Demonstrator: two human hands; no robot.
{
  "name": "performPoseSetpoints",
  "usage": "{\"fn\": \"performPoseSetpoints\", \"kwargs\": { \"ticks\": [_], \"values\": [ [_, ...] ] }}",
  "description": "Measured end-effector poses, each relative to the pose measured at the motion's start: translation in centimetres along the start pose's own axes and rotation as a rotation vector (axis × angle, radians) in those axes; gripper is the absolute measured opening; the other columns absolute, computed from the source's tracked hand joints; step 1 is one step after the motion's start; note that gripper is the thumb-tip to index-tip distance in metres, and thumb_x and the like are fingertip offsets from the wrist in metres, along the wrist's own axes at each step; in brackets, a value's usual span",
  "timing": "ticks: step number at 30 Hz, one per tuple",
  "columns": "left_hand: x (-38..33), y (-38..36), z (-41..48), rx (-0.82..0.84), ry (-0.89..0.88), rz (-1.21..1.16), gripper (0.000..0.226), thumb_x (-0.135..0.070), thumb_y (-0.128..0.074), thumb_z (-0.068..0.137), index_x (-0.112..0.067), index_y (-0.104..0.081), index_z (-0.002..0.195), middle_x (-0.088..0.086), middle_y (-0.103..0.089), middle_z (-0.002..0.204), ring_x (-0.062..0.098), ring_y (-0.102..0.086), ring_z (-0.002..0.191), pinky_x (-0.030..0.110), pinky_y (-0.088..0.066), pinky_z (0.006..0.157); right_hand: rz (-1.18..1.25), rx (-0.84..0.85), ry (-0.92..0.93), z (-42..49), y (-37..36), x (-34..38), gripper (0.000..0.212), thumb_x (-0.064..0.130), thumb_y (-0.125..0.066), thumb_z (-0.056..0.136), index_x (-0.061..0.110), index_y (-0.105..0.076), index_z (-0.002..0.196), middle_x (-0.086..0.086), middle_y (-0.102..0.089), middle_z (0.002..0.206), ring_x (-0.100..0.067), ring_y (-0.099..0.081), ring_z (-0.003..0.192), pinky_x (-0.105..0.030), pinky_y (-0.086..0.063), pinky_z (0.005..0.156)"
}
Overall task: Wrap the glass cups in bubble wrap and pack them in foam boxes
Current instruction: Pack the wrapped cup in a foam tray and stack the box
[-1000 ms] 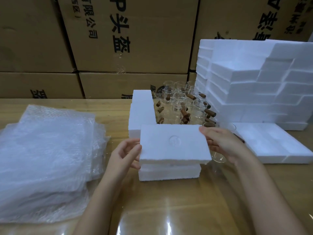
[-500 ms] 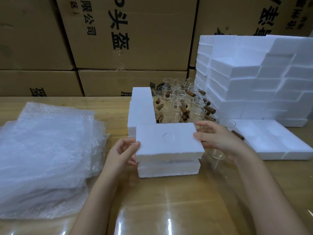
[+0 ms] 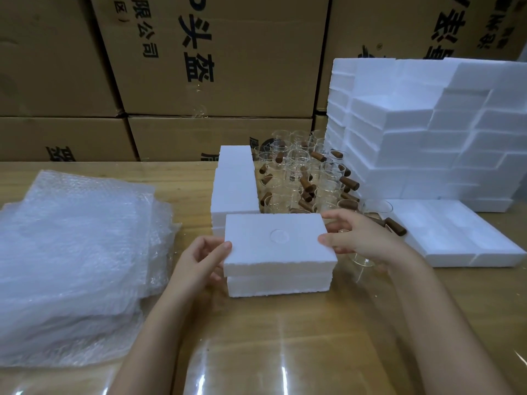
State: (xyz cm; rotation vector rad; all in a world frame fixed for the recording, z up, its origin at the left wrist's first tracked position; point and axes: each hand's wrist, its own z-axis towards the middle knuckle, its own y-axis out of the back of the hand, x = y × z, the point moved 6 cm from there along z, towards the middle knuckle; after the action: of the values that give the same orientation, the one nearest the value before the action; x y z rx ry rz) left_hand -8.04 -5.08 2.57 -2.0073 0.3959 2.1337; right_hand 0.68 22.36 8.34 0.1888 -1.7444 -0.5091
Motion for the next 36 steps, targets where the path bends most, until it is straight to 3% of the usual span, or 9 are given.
{"fn": "performPoseSetpoints", "kwargs": {
  "ticks": [7, 14, 21, 26, 32, 36],
  "values": [
    [0.49, 0.15, 0.2, 0.0, 0.022, 0.03, 0.04, -0.052, -0.072, 0.074, -0.022, -0.067, 0.099, -0.006, -0.072, 0.097, 0.014, -0.068, 0.087, 0.03, -0.053, 0.069, -0.018, 0.024, 0.003, 0.33, -0.05, -0.23, 0.056, 0.016, -0.071, 0.083, 0.031, -0.046, 0.131, 0.004, -0.061, 0.113, -0.015, -0.062, 0.102, -0.039, -0.053, 0.09],
    [0.64, -0.31, 0.25, -0.026, 0.046, 0.021, 0.016, -0.032, -0.064, 0.089, -0.016, -0.067, 0.09, -0.001, -0.072, 0.095, 0.021, -0.068, 0.09, 0.044, -0.055, 0.08, -0.052, 0.039, 0.001, 0.27, -0.16, -0.53, 0.041, 0.018, -0.068, 0.087, 0.034, -0.056, 0.123, 0.007, -0.061, 0.114, -0.018, -0.062, 0.103, -0.042, -0.051, 0.095],
    [0.31, -0.56, -0.01, -0.058, 0.069, 0.023, 0.018, -0.029, -0.062, 0.09, -0.011, -0.066, 0.088, 0.003, -0.07, 0.102, 0.025, -0.068, 0.091, 0.046, -0.055, 0.083, -0.06, 0.034, 0.009, 0.17, -0.33, -0.6, 0.028, 0.021, -0.065, 0.089, 0.045, -0.063, 0.103, 0.006, -0.06, 0.112, -0.017, -0.062, 0.103, -0.041, -0.05, 0.097],
    [0.3, -0.66, -0.1, -0.057, 0.093, 0.027, 0.02, -0.028, -0.062, 0.091, -0.009, -0.067, 0.092, 0.003, -0.069, 0.106, 0.023, -0.066, 0.096, 0.047, -0.055, 0.086, -0.095, 0.051, 0.005, 0.05, -0.41, -0.5, 0.028, 0.025, -0.065, 0.088, 0.048, -0.062, 0.104, 0.003, -0.059, 0.12, -0.018, -0.06, 0.107, -0.044, -0.047, 0.099],
    [0.71, -0.83, -0.29, -0.095, 0.094, -0.016, 0.016, -0.025, -0.063, 0.089, -0.01, -0.068, 0.089, 0.002, -0.072, 0.101, 0.017, -0.068, 0.088, 0.037, -0.058, 0.073, -0.117, 0.051, -0.012, -0.1, -0.45, -0.32, 0.028, 0.025, -0.065, 0.088, 0.044, -0.062, 0.108, 0.004, -0.059, 0.118, -0.017, -0.06, 0.107, -0.044, -0.047, 0.099],
    [0.86, -0.75, -0.23, -0.096, 0.103, -0.016, 0.015, -0.026, -0.064, 0.089, -0.012, -0.068, 0.088, 0.0, -0.071, 0.102, 0.018, -0.067, 0.093, 0.033, -0.059, 0.069, -0.138, 0.053, -0.026, -0.23, -0.52, -0.27, 0.029, 0.025, -0.063, 0.09, 0.042, -0.06, 0.113, 0.007, -0.06, 0.113, -0.018, -0.062, 0.103, -0.046, -0.05, 0.095]
  ]
}}
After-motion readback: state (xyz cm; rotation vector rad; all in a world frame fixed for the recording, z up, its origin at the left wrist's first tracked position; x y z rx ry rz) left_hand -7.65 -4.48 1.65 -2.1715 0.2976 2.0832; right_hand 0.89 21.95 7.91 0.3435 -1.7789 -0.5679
